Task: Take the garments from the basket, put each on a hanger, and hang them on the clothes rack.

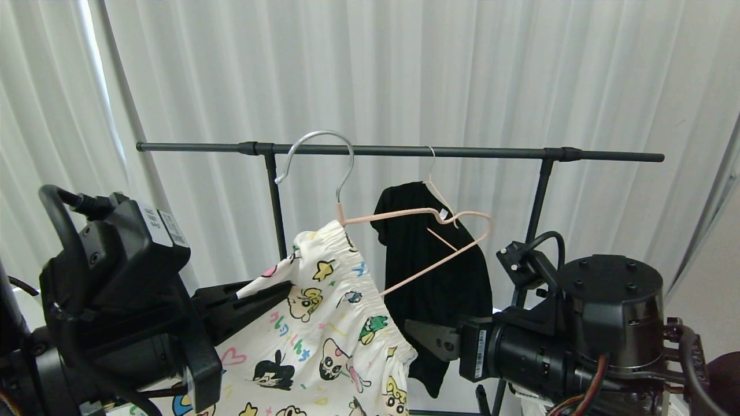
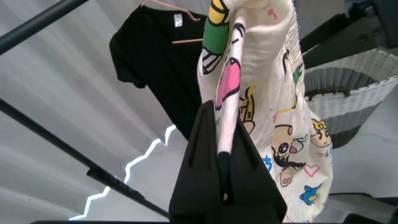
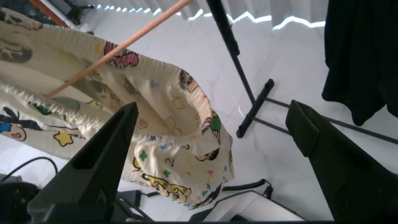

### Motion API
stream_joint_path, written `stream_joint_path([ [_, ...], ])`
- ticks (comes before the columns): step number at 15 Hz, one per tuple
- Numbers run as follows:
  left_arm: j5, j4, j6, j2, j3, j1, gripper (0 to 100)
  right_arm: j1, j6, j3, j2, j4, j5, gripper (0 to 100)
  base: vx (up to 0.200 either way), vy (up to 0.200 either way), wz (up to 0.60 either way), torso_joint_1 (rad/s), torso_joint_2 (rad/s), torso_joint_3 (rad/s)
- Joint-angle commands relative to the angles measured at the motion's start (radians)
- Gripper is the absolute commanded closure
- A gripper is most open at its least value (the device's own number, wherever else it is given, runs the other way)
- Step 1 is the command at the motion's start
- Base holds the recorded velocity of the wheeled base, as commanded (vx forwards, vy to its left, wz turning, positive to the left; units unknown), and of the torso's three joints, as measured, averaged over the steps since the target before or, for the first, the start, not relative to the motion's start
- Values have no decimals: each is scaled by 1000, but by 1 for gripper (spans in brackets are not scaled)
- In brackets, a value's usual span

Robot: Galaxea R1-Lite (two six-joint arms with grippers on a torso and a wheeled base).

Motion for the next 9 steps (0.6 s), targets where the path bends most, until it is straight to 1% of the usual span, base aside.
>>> stream_joint_path([
  [1, -9, 0, 3, -2, -7, -2, 100, 19, -1, -5, 25, 1, 1, 0, 0, 0, 0, 0, 0, 0],
  [3, -21, 0, 4, -1, -38, -8, 100, 45, 1, 1, 28, 4, 2, 0, 0, 0, 0, 0, 0, 0],
  [6, -23, 0, 6, 1, -76, -17, 100, 48, -3, 22, 46, 29, -4, 0, 0, 0, 0, 0, 0, 0],
  [9, -23, 0, 6, -8, -85, -22, 100, 17, -7, 30, 74, 32, -50, 0, 0, 0, 0, 0, 0, 0],
])
